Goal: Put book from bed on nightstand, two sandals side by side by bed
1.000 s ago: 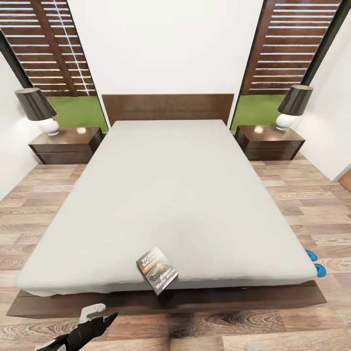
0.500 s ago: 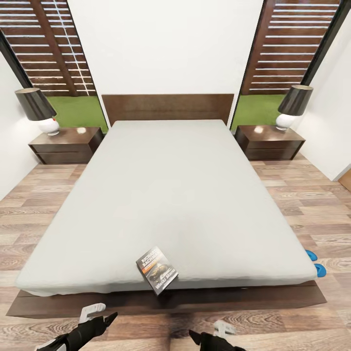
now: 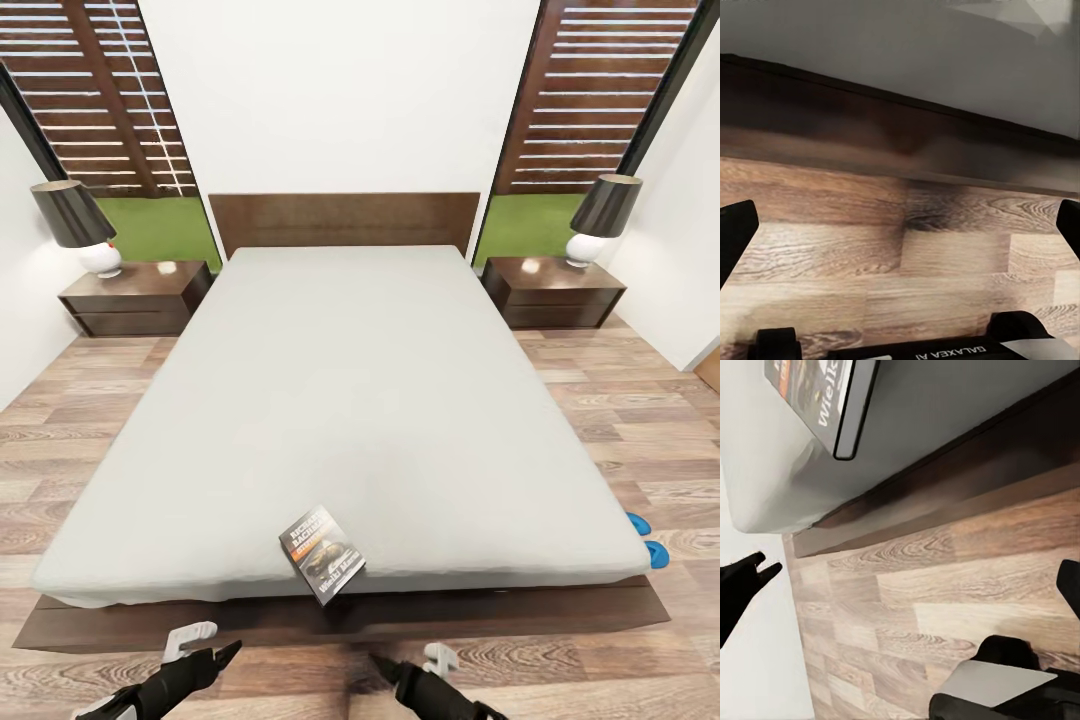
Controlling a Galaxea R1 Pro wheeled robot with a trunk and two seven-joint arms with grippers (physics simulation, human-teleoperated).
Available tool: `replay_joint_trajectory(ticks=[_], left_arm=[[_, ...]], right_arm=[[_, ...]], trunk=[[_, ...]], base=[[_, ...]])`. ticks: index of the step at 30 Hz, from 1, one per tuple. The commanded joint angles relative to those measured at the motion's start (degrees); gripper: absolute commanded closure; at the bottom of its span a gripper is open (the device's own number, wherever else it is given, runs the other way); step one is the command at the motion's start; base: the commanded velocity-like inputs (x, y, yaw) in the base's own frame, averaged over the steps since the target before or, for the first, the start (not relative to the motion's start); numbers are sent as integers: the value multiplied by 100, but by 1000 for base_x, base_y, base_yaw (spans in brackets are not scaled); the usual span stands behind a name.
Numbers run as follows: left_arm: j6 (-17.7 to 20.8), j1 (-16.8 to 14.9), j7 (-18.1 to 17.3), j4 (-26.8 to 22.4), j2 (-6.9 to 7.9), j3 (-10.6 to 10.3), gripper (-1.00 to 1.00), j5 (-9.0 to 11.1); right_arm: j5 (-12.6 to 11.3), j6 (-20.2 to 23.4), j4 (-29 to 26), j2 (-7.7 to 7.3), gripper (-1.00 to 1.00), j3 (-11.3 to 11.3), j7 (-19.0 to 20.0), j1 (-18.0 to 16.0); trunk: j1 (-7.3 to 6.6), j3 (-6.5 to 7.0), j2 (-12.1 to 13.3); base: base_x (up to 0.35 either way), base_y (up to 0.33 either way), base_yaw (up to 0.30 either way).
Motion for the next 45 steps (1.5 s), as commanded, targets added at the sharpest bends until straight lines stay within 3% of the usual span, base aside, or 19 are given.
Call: replay_joint_trajectory(ticks=[1, 3, 9, 15, 21, 29, 30, 32, 34, 42, 45], left_arm=[[-32, -3, -13, 8, 1, -50, -100, 38], [-32, -3, -13, 8, 1, -50, -100, 38], [-32, -4, -20, 15, 1, -56, -100, 40], [-25, -5, -22, 23, 1, -55, -100, 48], [-19, -4, -29, 31, 1, -55, -100, 55], [-15, -3, -31, 34, 1, -57, -100, 58], [-15, -4, -31, 34, 1, -57, -100, 59], [-15, -5, -28, 34, -33, -53, -100, 57], [-15, -5, -22, 34, -68, -51, -100, 56], [-15, -5, -5, 34, -155, -48, -100, 63], [-11, -5, -5, 34, -157, -48, -100, 64]], right_arm=[[-166, 23, 1, 1, -100, 3, 69, -2], [-276, 53, 1, 2, -100, 4, 273, -2], [-389, 561, 7, -12, -100, -5, 1488, -3], [-463, 751, 22, -15, -100, -17, 1885, -3], [-826, 1251, 27, -15, -100, -14, 2346, -3], [-1045, 1425, 19, -15, -100, -30, 2434, -3], [-1164, 1426, 19, -15, -100, -33, 2421, -3], [-1673, 1418, 23, -17, -100, -33, 2390, -3], [-1895, 1407, 25, -19, -100, -32, 2381, -3], [-2228, 1355, 17, -21, -100, -60, 2384, -3], [-2524, 1349, 18, -24, -100, -87, 2383, -3]], trunk=[[0, -4, -2], [0, -4, -2], [0, -4, -2], [0, -4, -2], [0, -4, -2], [0, -4, -2], [0, -4, -2], [0, -4, -2], [0, -4, -2], [0, -4, -2], [0, -4, -2]], base=[[0, 0, 0], [0, 0, 0], [0, 0, 0], [0, 0, 0], [0, 0, 0], [0, 0, 0], [0, 0, 0], [0, 0, 0], [0, 0, 0], [0, 0, 0], [0, 0, 0]])
